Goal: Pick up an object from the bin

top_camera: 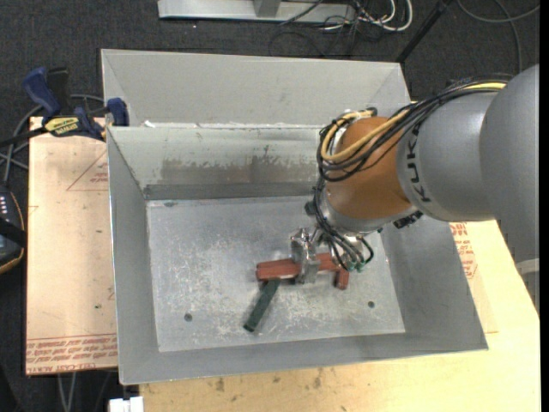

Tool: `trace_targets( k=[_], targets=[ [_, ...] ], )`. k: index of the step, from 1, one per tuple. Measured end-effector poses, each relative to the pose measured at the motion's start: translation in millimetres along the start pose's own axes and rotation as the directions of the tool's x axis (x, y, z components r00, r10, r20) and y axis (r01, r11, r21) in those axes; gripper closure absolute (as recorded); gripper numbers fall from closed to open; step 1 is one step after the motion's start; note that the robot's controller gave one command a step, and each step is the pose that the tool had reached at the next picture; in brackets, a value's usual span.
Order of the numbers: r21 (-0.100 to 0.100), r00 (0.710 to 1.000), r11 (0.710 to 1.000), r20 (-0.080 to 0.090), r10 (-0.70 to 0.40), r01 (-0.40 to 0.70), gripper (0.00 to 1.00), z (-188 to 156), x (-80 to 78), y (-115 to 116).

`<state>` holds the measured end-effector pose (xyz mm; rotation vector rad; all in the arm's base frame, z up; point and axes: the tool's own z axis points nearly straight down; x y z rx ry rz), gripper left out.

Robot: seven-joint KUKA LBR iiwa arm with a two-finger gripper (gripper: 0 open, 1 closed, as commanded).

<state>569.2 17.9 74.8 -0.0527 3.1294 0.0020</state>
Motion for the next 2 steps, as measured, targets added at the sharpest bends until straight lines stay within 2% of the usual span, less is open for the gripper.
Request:
trace_targets(
  k=[1,2],
  targets=[
    [0.0,1.0,1.0,0.0,0.003,-0.003,1.0,-82.7,-19.4,11.0],
    [0.0,0.999,0.999,0.001,-0.036,0.036,1.0,-183.2,-28.4,19.8]
  ],
)
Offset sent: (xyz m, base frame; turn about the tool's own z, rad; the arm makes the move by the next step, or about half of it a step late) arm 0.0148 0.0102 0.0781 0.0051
